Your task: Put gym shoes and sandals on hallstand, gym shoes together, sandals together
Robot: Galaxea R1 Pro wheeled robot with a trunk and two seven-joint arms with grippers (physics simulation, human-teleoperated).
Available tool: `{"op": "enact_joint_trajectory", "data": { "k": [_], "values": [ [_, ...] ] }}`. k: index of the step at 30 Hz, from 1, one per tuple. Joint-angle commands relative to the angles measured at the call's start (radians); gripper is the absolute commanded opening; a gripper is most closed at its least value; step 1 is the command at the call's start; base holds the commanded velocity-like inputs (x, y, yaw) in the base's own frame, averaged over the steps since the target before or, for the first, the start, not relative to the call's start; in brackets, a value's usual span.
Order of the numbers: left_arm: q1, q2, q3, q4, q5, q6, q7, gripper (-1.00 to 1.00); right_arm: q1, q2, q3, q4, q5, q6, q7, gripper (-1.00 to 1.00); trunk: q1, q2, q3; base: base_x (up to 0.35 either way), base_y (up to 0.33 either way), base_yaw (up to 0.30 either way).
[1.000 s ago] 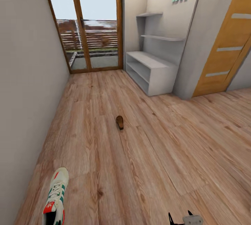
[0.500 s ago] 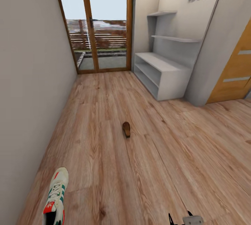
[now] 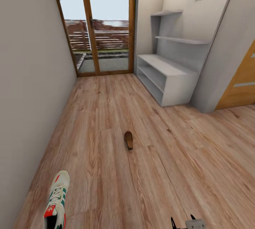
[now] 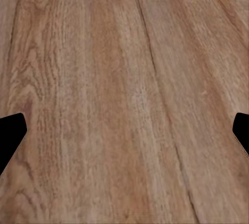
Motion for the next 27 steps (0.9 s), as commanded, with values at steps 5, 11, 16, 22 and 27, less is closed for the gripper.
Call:
{"op": "enact_joint_trajectory", "data": {
  "k": [5,11,16,22,27],
  "values": [
    [-0.001,0.0,-0.003,0.001,0.006,-0.004,-0.001,-1.0,-0.001,0.001,-0.004,0.001,0.011,-0.004,0.0,1.0,0.0,0.0,-0.001,0.338,0.0,0.0],
    [-0.001,0.0,-0.003,0.001,0.005,-0.004,-0.001,-1.0,-0.001,0.002,-0.005,0.001,0.011,-0.004,0.0,1.0,0.0,0.0,-0.001,0.338,0.0,0.0],
    [-0.001,-0.001,-0.003,0.001,0.005,-0.004,-0.001,-1.0,-0.001,0.002,-0.006,0.001,0.009,-0.004,-0.001,1.0,0.0,0.0,-0.001,0.338,0.0,0.0],
    [-0.001,-0.001,-0.003,0.001,0.005,-0.004,-0.001,-1.0,-0.001,0.002,-0.006,0.001,0.009,-0.004,-0.003,1.0,0.0,0.0,-0.001,0.338,0.0,0.003],
    [-0.001,-0.001,-0.003,0.001,0.005,-0.005,-0.001,-1.0,-0.001,0.002,-0.006,0.001,0.009,-0.004,-0.004,1.0,0.0,0.0,-0.002,0.338,0.0,0.109]
  ]
}}
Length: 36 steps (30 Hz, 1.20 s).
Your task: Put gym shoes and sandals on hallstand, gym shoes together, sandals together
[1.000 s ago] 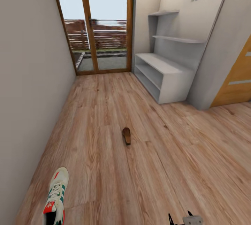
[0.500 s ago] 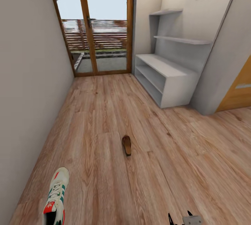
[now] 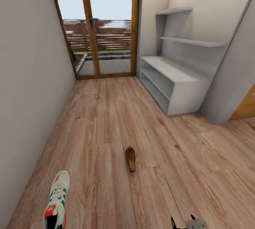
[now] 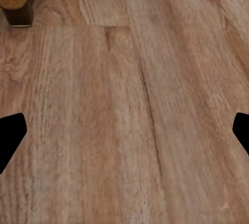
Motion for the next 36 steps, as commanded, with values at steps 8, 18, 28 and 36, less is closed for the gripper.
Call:
{"op": "enact_joint_trajectory", "data": {
  "k": [8,18,28,36],
  "values": [
    [-0.001,0.0,-0.003,0.001,0.007,-0.003,-0.001,-1.0,0.0,0.001,-0.005,0.0,0.009,-0.003,-0.001,1.0,0.0,0.0,-0.003,0.338,0.0,0.23],
    [-0.001,0.0,-0.003,0.001,0.007,-0.003,-0.001,-1.0,0.0,0.001,-0.007,0.0,0.009,-0.003,-0.002,1.0,0.0,0.0,-0.006,0.336,0.06,0.201],
    [-0.001,-0.001,-0.003,0.001,0.007,-0.004,-0.002,-1.0,0.0,0.001,-0.007,0.0,0.009,-0.003,-0.002,1.0,0.0,0.0,-0.006,0.301,0.119,0.023],
    [-0.001,-0.001,-0.01,-0.008,-0.001,-0.003,-0.012,-1.0,0.0,0.002,-0.005,0.0,0.01,0.002,0.002,1.0,0.0,0.0,-0.006,0.057,0.013,0.001]
  ]
}}
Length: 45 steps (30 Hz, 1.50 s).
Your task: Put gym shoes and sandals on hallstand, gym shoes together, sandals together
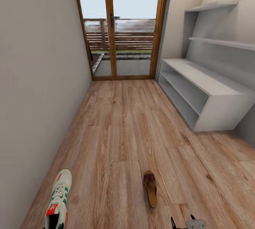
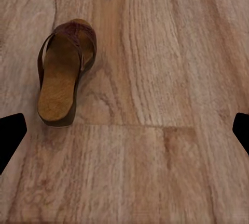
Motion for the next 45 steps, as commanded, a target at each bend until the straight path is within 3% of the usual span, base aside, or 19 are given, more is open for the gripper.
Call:
{"op": "enact_joint_trajectory", "data": {
  "k": [1,7,11,12,16,20,26,29,35,39,45],
  "values": [
    [-0.003,0.001,-0.003,-0.001,0.006,0.0,-0.001,-1.0,-0.001,0.001,-0.005,-0.001,0.01,-0.002,0.0,1.0,0.0,0.0,-0.001,0.004,0.001,0.0],
    [-0.016,0.002,-0.007,-0.006,0.004,0.013,-0.002,-1.0,-0.004,0.002,-0.003,-0.051,0.01,0.034,-0.002,1.0,0.0,0.0,-0.001,0.0,0.0,0.0],
    [-0.046,0.004,-0.008,-0.025,0.003,0.017,-0.003,-1.0,-0.032,0.003,-0.003,-0.095,0.009,0.145,0.0,1.0,0.0,0.0,-0.001,0.0,0.0,0.0],
    [-0.069,0.005,-0.008,-0.033,0.003,0.025,-0.003,-1.0,-0.053,0.004,-0.003,-0.117,0.008,0.203,0.001,1.0,0.0,0.0,-0.001,0.0,0.0,0.0],
    [-0.119,0.003,-0.009,-0.044,0.001,0.078,-0.003,-1.0,-0.1,0.012,-0.003,-0.154,0.007,0.315,0.002,1.0,0.0,0.0,-0.001,0.0,0.0,0.0],
    [-0.22,-0.001,-0.009,-0.074,-0.016,0.269,-0.018,-1.0,-0.184,0.046,-0.003,-0.176,0.007,0.446,-0.001,1.0,0.0,0.0,-0.001,0.0,0.0,0.0],
    [-0.349,-0.012,-0.012,-0.122,-0.027,0.505,-0.101,-1.0,-0.262,0.074,-0.004,-0.177,0.005,0.539,-0.004,1.0,0.0,0.0,-0.001,0.0,0.0,0.0],
    [-0.397,-0.016,-0.024,-0.131,-0.029,0.593,-0.15,-1.0,-0.276,0.082,-0.004,-0.175,0.003,0.566,-0.004,1.0,0.0,0.0,-0.001,0.0,0.0,0.0],
    [-0.434,-0.018,-0.069,-0.151,-0.03,0.657,-0.199,-1.0,-0.284,0.122,-0.003,-0.173,0.004,0.582,-0.002,1.0,0.0,0.0,-0.001,0.0,0.0,0.0],
    [-0.441,-0.019,-0.119,-0.206,-0.031,0.679,-0.201,-1.0,-0.285,0.142,-0.003,-0.178,0.004,0.586,0.003,1.0,0.0,0.0,-0.001,0.02,0.0,0.0],
    [-0.446,-0.019,-0.142,-0.255,-0.029,0.739,-0.198,-1.0,-0.286,0.148,-0.003,-0.178,0.005,0.587,0.004,1.0,0.0,0.0,-0.001,0.209,0.0,0.0]
  ]
}}
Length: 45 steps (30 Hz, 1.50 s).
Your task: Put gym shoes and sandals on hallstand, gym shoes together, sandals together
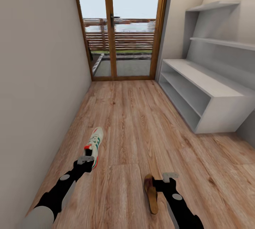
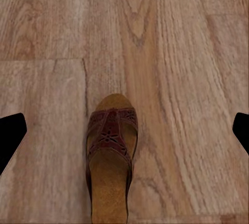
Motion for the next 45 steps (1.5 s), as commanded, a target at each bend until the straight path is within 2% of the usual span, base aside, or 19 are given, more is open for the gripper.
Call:
{"op": "enact_joint_trajectory", "data": {
  "k": [1,7,8,9,11,12,16,17,26,35,45],
  "values": [
    [-0.001,-0.001,-0.001,-0.01,0.002,0.018,-0.004,-1.0,0.0,0.002,-0.004,-0.002,0.011,0.004,0.0,1.0,0.0,0.0,-0.001,0.266,0.0,0.0],
    [-0.001,-0.003,-0.006,-0.053,0.001,0.054,-0.005,-1.0,0.0,-0.001,-0.006,-0.003,0.013,0.007,-0.002,1.0,0.0,0.0,-0.001,0.158,0.0,0.0],
    [0.0,-0.001,-0.044,-0.111,-0.001,0.061,-0.006,-1.0,0.0,-0.003,-0.007,0.003,0.015,0.007,-0.004,1.0,0.0,0.0,-0.001,0.008,0.0,0.0],
    [0.0,-0.001,-0.054,-0.118,-0.002,0.062,-0.006,-1.0,0.0,-0.003,-0.007,0.003,0.015,0.007,-0.005,1.0,0.0,0.0,-0.001,0.006,0.0,0.0],
    [0.003,0.001,-0.098,-0.154,-0.015,0.088,-0.006,-1.0,0.0,-0.004,-0.009,0.002,0.015,0.008,-0.005,1.0,0.0,0.0,-0.002,0.003,0.0,0.0],
    [0.003,0.01,-0.126,-0.21,-0.021,0.179,-0.008,-1.0,0.0,-0.005,-0.011,0.002,0.015,0.008,-0.006,1.0,0.004,-0.007,-0.007,0.0,0.0,0.0],
    [-0.002,0.003,-0.134,-0.267,-0.02,0.264,-0.007,-1.0,0.0,-0.005,-0.011,0.004,0.014,0.006,-0.008,1.0,0.019,-0.035,-0.025,0.0,0.0,0.0],
    [-0.002,0.002,-0.134,-0.269,-0.019,0.267,-0.008,-1.0,0.0,-0.005,-0.011,0.005,0.014,0.006,-0.008,1.0,0.023,-0.042,-0.03,0.0,0.0,0.0],
    [-0.027,-0.001,-0.132,-0.275,-0.012,0.273,-0.007,-1.0,0.0,-0.005,-0.011,0.006,0.012,0.005,-0.009,1.0,0.058,-0.105,-0.072,0.0,0.0,0.0],
    [-0.028,0.001,-0.132,-0.274,-0.011,0.273,-0.009,-1.0,0.0,-0.005,-0.01,0.006,0.012,0.005,-0.009,1.0,0.092,-0.168,-0.115,0.0,0.0,0.0],
    [-0.031,0.0,-0.131,-0.277,-0.008,0.273,-0.011,-1.0,0.0,-0.005,-0.009,0.006,0.012,0.005,-0.009,1.0,0.097,-0.171,-0.169,0.0,0.0,0.0]
  ]
}}
